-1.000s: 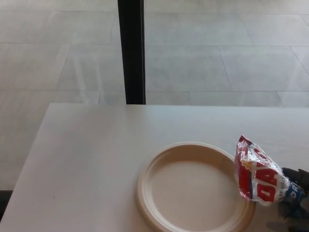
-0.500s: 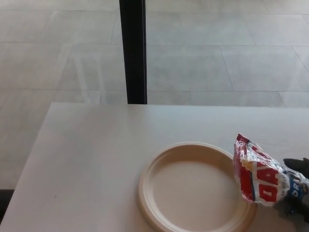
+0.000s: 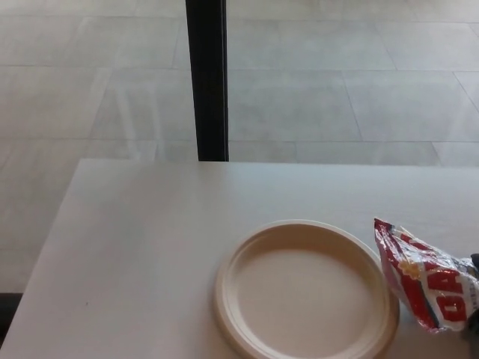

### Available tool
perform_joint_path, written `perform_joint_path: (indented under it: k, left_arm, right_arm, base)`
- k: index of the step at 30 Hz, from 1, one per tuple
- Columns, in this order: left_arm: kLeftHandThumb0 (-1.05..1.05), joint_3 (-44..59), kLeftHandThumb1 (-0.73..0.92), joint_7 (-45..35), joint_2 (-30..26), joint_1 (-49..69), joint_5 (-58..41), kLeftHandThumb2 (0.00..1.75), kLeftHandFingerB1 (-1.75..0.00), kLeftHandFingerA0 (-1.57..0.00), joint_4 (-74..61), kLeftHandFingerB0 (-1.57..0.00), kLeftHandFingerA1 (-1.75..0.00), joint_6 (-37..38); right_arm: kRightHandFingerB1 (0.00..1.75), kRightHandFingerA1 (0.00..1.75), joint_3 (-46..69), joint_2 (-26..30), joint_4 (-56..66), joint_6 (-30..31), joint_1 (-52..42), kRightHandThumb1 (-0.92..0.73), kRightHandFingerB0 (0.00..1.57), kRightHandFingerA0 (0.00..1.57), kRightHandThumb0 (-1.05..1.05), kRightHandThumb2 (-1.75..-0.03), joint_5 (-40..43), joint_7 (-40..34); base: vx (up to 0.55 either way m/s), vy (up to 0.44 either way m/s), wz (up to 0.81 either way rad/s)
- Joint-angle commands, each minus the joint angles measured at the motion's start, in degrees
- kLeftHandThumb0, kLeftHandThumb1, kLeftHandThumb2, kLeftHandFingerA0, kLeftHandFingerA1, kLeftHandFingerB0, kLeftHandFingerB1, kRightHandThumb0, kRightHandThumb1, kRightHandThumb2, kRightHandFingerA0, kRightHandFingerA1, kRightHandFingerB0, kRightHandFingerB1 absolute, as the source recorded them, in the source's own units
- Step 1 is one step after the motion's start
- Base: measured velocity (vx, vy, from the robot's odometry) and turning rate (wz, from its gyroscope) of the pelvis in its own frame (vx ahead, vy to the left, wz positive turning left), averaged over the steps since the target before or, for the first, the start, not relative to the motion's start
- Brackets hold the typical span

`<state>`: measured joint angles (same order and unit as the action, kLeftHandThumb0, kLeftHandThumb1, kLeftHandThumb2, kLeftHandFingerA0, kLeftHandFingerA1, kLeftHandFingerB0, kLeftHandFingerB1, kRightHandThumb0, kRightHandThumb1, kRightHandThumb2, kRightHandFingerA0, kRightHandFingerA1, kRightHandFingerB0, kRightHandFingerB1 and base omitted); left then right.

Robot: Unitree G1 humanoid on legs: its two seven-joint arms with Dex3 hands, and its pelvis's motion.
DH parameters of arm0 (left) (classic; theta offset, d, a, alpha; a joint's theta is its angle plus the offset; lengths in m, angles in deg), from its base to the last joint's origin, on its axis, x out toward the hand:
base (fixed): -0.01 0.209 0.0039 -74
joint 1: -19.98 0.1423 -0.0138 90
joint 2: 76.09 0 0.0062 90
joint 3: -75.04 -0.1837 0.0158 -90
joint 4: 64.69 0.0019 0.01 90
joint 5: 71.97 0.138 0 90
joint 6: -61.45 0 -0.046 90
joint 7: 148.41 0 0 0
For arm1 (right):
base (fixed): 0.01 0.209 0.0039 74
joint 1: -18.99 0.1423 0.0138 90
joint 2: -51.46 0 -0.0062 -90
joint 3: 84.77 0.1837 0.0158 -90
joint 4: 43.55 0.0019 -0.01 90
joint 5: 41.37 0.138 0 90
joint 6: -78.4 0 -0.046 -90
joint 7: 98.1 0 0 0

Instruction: The robot uses its right hand to pick up a bag of sunflower seeds kept in the middle of the desk and tilts it over a plate kept next to it to pour out a few seeds and then puts the bag of seeds back on the desk

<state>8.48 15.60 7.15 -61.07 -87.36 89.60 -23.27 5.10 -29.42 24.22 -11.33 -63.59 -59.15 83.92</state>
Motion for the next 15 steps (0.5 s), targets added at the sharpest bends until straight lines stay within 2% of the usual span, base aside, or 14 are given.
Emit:
perform_joint_path:
  k: [1,2,3,4,5,6,7,8,9,10,12,13,14,15]
  left_arm:
    - [-0.33,-1.38,0.65,1.13,-0.65,0.83,1.98,1.21,-0.57,-0.17,-1.3,-0.1,-0.63,1.68]
    - [-0.59,-1.46,0.83,1.67,-0.65,0.61,2.08,0.77,-0.58,-0.21,-0.93,-0.2,-0.72,1.53]
    - [-0.59,-1.5,0.83,1.7,-0.66,0.62,2.07,0.77,-0.58,-0.21,-0.94,-0.2,-0.72,1.54]
    - [-0.34,-1.31,0.63,1.67,-0.62,0.08,1.89,1.2,-0.57,-0.18,0.18,-0.11,-0.63,1.89]
    - [-0.61,-1.28,0.82,1.83,-0.6,-0.19,1.9,0.77,-0.58,-0.21,0.72,-0.19,-0.76,1.98]
    - [-0.63,-1.21,0.8,1.89,-0.57,-0.37,1.84,0.79,-0.58,-0.21,1.01,-0.19,-0.85,1.99]
    - [-0.63,-1.13,0.8,1.89,-0.54,-0.44,1.74,0.79,-0.58,-0.21,1.07,-0.19,-0.85,1.94]
    - [-0.35,-1.18,0.61,0.74,-0.61,-0.09,1.64,1.19,-0.57,-0.18,0.76,-0.09,-0.64,2.48]
    - [-0.34,-1.23,0.62,0.78,-0.6,-0.17,1.68,1.2,-0.56,-0.17,0.83,-0.09,-0.63,2.49]
    - [-0.34,-1.43,0.62,0.79,-0.62,-0.29,1.89,1.2,-0.56,-0.17,1.01,-0.09,-0.63,2.64]
    - [-0.34,-1.78,0.61,0.9,-0.71,-0.33,2.28,1.19,-0.56,-0.19,1.21,-0.09,-0.64,3.07]
    - [-0.64,-2.18,0.83,1.36,-0.92,-0.76,2.72,0.82,-0.58,-0.26,2.09,-0.22,-0.73,3.14]
    - [-0.62,-2.22,0.81,1.18,-1.11,-1.03,2.65,0.84,-0.58,-0.27,2.54,-0.21,-0.74,3.01]
    - [-0.34,-2.15,0.63,0.86,-1.2,-1.14,2.53,1.2,-0.56,-0.18,2.98,-0.09,-0.63,3.13]
  right_arm:
    - [0.29,0.65,-1.45,2.53,-1.96,5.31,0.11,-0.68,0.15,0.08,-0.21,-0.6,-1.5,2.94]
    - [0.46,0.63,-1.81,2.81,-2.47,5.3,0.18,-0.48,0.04,0.17,-0.17,-0.95,-1.7,2.81]
    - [0.46,0.63,-1.93,2.89,-2.47,5.37,0.2,-0.48,0.04,0.17,-0.17,-0.95,-1.59,2.78]
    - [0.28,0.9,-1.93,3.0,-2.76,5.59,0.28,-0.67,0.16,0.18,-0.2,-0.58,-1.09,3.24]
    - [0.3,1.15,-2.24,3.3,-3.25,5.15,0.38,-0.66,0.17,0.22,-0.18,-0.59,-1.31,3.2]
    - [0.29,1.3,-2.7,3.66,-4.01,4.41,0.6,-0.67,0.19,0.45,-0.18,-0.59,-1.64,3.05]
    - [0.29,1.3,-3.2,4.0,-4.87,3.55,0.87,-0.67,0.19,0.45,-0.18,-0.59,-1.98,2.84]
    - [0.32,1.46,-3.91,4.96,-5.19,2.41,1.02,-0.69,0.2,0.72,-0.2,-0.62,-1.86,4.4]
    - [0.31,1.2,-4.17,5.3,-5.03,2.43,1.03,-0.74,0.24,0.72,-0.22,-0.64,-1.59,5.06]
    - [0.29,1.0,-5.14,6.14,-4.78,2.63,1.14,-0.78,0.25,0.82,-0.26,-0.63,-2.22,6.12]
    - [0.3,1.02,-7.04,7.6,-4.09,3.09,1.27,-0.81,0.28,0.79,-0.25,-0.64,-3.53,7.56]
    - [0.33,1.13,-8.07,8.26,-4.26,3.39,1.6,-0.84,0.34,0.8,-0.26,-0.65,-3.84,8.19]
    - [0.38,1.28,-8.7,8.56,-3.76,4.6,1.75,-0.86,0.44,0.79,-0.24,-0.68,-3.9,8.87]
    - [0.55,1.36,-9.92,9.04,-3.33,5.63,1.92,-0.82,0.69,0.74,-0.17,-0.78,-4.93,9.32]
  base:
    - [0.0,0.0,0.0]
    - [0.0,0.0,0.0]
    - [0.0,0.0,0.0]
    - [0.0,0.0,0.0]
    - [0.0,0.0,0.0]
    - [0.0,0.0,0.0]
    - [0.0,0.0,0.0]
    - [0.0,0.0,0.0]
    - [0.0,0.0,0.0]
    - [0.0,0.0,0.0]
    - [0.0,0.0,0.0]
    - [0.0,0.0,0.0]
    - [0.0,0.0,0.0]
    - [0.0,0.0,0.0]
